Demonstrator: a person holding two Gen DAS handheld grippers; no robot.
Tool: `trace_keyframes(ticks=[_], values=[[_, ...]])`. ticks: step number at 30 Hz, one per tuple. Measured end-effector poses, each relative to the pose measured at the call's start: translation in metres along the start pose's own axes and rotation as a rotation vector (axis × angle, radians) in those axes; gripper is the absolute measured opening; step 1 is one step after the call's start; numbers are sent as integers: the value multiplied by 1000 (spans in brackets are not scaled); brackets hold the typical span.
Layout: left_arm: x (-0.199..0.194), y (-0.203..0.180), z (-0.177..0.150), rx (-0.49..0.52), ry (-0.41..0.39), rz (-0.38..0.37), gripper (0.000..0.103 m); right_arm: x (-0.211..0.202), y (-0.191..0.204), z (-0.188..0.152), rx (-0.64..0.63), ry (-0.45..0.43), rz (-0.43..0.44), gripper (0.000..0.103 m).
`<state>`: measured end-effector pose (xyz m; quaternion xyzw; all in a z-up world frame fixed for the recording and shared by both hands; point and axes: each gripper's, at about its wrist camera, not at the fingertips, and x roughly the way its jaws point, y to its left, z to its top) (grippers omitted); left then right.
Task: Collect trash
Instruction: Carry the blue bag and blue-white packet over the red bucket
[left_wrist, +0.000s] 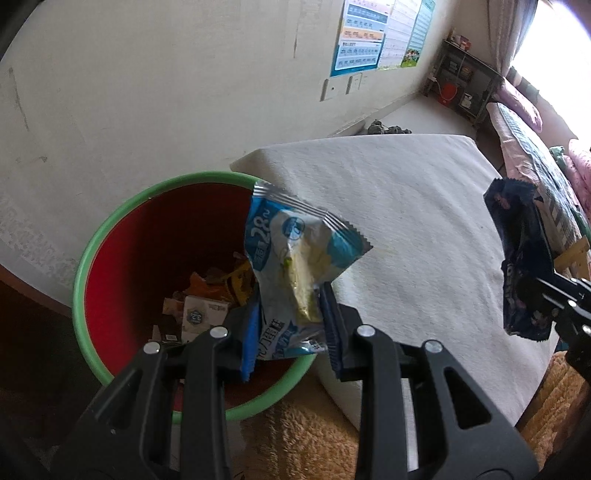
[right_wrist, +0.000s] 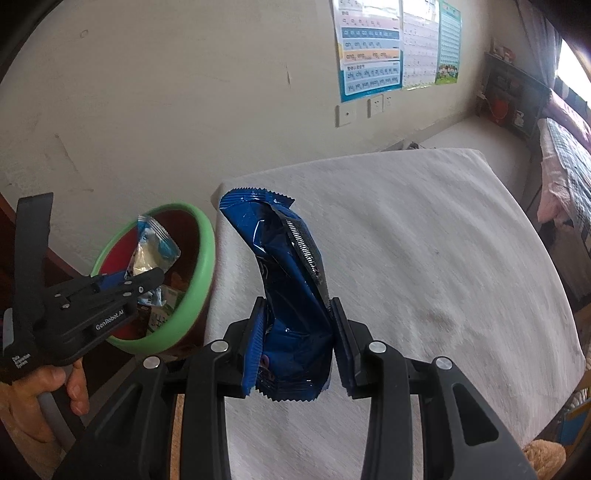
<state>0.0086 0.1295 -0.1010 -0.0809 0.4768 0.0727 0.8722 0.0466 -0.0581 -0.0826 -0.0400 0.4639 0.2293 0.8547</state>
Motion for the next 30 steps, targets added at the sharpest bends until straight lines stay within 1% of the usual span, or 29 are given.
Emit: trace_keyframes(ticks=[11, 18, 30], values=[[0, 26, -4, -44, 3, 45, 29, 6, 21, 21, -36, -13, 22, 34], [0, 49, -8, -84, 9, 85, 29, 13, 43, 29, -79, -11, 48, 34], [5, 73, -18, -133, 29, 105, 29, 25, 70, 34, -146, 13, 56, 34]])
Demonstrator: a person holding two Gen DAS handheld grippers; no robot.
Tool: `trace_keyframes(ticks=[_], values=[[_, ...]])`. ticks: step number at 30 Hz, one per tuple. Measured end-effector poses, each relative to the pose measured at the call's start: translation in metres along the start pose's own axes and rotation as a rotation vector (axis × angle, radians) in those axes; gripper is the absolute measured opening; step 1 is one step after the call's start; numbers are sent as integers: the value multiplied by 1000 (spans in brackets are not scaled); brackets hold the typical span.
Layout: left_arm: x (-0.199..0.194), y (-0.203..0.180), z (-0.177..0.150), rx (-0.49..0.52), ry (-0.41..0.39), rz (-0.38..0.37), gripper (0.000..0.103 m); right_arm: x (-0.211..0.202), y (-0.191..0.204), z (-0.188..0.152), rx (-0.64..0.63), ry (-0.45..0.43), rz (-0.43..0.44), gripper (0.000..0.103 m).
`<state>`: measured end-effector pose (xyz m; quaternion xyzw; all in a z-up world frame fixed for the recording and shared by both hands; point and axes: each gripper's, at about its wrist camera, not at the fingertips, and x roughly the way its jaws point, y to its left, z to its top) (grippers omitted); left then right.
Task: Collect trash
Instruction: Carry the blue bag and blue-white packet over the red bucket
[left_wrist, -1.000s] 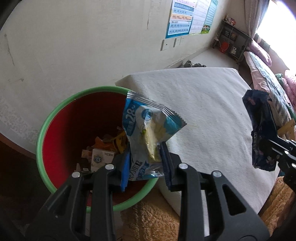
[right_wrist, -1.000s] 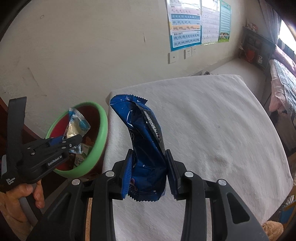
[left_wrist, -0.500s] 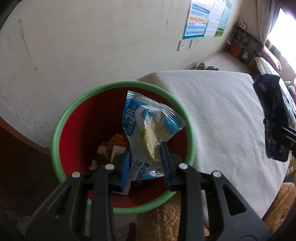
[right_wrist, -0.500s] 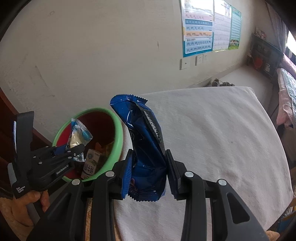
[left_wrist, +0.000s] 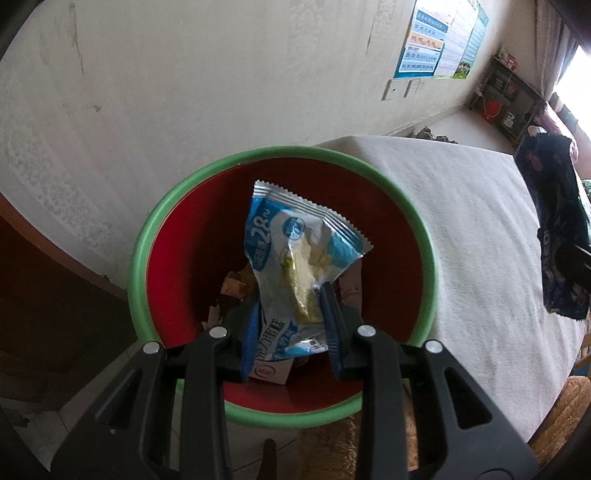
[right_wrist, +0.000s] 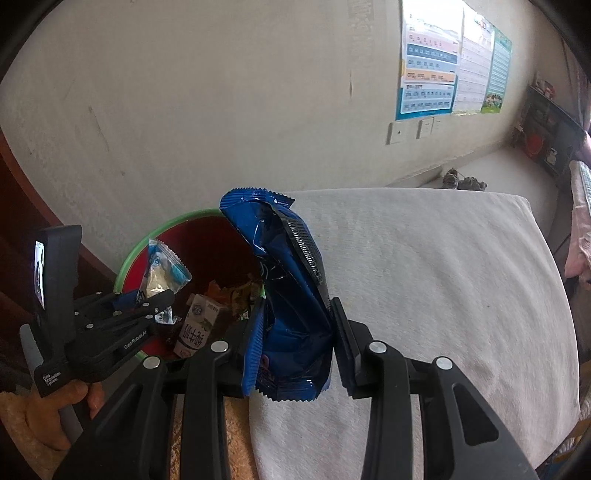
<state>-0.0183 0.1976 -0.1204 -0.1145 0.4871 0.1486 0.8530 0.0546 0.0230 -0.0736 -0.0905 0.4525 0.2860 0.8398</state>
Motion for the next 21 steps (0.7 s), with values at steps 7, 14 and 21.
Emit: trace_keyframes(ticks=[7, 14, 21], values=[[9, 8, -2, -17, 16, 1, 29, 13, 11, 4, -29, 24, -4, 35], [15, 17, -4, -38, 30, 7, 29, 26, 24, 11, -53, 46, -1, 35], [25, 26, -3, -39, 45, 15, 29, 38, 36, 16, -78, 64, 6, 35]])
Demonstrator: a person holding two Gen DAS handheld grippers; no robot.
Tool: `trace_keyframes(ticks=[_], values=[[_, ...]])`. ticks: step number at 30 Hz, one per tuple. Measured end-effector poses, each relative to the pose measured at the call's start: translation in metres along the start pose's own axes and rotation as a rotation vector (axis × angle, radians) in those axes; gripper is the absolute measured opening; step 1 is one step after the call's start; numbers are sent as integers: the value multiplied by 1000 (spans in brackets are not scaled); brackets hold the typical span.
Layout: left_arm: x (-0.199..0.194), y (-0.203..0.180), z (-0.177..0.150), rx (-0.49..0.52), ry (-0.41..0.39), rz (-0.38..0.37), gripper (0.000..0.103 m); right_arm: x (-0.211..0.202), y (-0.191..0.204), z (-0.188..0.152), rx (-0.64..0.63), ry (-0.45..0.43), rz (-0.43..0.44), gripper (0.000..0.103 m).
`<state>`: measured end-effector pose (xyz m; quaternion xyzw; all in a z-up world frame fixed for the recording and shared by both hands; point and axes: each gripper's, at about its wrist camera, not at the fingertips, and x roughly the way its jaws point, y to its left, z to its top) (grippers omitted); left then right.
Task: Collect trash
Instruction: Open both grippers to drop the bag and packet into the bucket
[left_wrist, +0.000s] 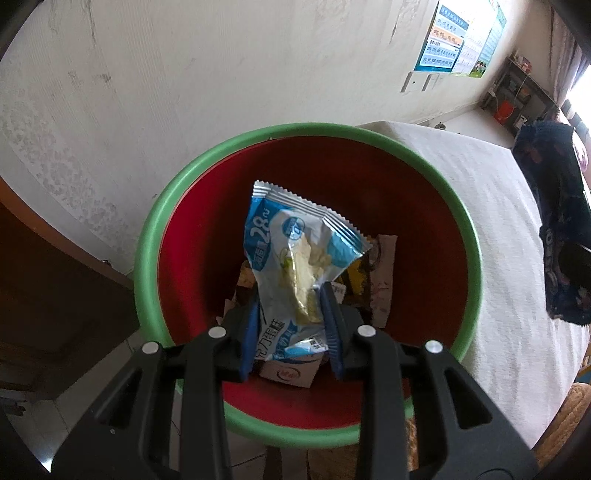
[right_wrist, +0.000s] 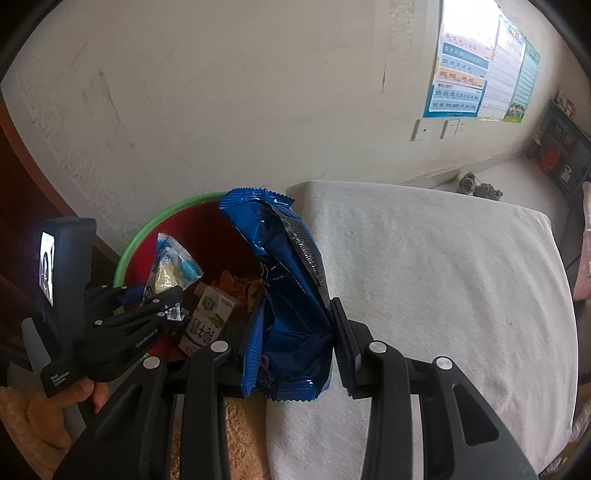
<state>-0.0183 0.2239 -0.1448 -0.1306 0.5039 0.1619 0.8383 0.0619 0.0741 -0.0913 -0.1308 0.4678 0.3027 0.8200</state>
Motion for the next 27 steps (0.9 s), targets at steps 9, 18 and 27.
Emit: trace_keyframes(ticks=[9, 18, 27], values=[[13, 3, 14, 12, 2, 19, 53, 13, 10, 5, -17, 20, 5, 35], [5, 12, 4, -34, -13, 16, 61, 19, 14, 7, -28, 27, 6, 35], [-23, 21, -5, -79, -60, 14, 66, 24, 26, 15, -41, 29, 30, 35]])
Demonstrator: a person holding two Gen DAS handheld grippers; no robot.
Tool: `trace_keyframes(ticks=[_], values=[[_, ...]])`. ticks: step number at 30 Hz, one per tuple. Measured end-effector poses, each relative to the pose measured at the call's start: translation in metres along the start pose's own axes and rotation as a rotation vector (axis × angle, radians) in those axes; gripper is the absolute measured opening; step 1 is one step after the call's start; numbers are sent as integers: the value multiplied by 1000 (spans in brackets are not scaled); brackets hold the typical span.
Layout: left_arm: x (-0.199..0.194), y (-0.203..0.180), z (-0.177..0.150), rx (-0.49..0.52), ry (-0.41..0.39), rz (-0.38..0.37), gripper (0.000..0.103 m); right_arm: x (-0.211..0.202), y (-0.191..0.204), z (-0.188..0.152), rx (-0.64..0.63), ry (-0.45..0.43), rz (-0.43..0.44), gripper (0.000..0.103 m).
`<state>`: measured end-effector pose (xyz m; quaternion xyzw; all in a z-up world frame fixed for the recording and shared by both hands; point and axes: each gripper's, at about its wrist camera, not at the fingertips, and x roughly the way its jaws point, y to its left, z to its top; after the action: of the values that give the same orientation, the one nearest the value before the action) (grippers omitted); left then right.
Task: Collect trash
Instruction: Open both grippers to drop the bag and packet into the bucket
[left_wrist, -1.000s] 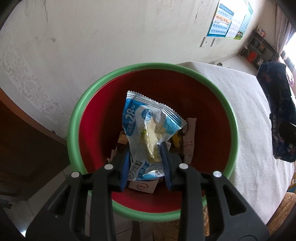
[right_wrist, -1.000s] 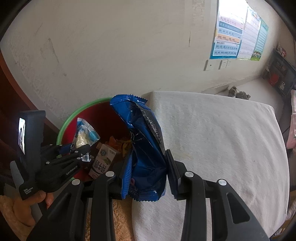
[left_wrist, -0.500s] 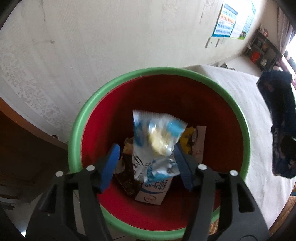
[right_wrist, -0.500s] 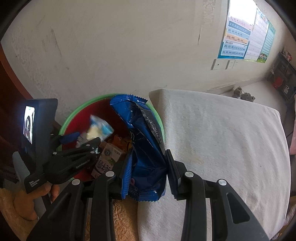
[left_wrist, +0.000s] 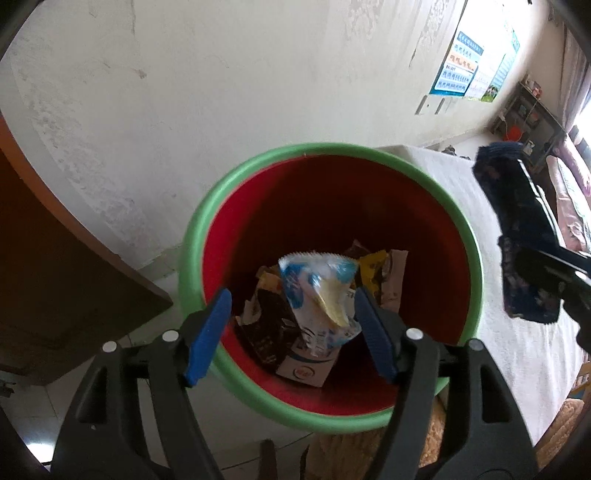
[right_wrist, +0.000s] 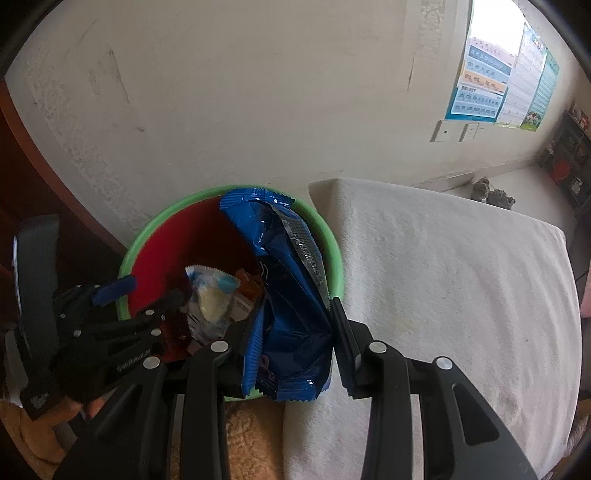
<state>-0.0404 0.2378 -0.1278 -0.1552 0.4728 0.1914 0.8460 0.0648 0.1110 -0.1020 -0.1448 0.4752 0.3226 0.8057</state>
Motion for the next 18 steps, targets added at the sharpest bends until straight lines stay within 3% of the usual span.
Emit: trace_keyframes(ticks=[7, 11, 15, 18], values=[[-18, 9, 6, -45, -52, 16, 67, 1, 11, 7, -28, -6, 4, 35], [-33, 15, 8, -79, -96, 17, 72, 1, 16, 9, -40, -12, 3, 37], [-37, 12, 9, -59, -106, 36, 73, -4, 15, 9, -28, -42, -12, 68], [-38, 6, 8, -59, -107, 34, 73, -12, 4, 7, 22, -66, -12, 73]])
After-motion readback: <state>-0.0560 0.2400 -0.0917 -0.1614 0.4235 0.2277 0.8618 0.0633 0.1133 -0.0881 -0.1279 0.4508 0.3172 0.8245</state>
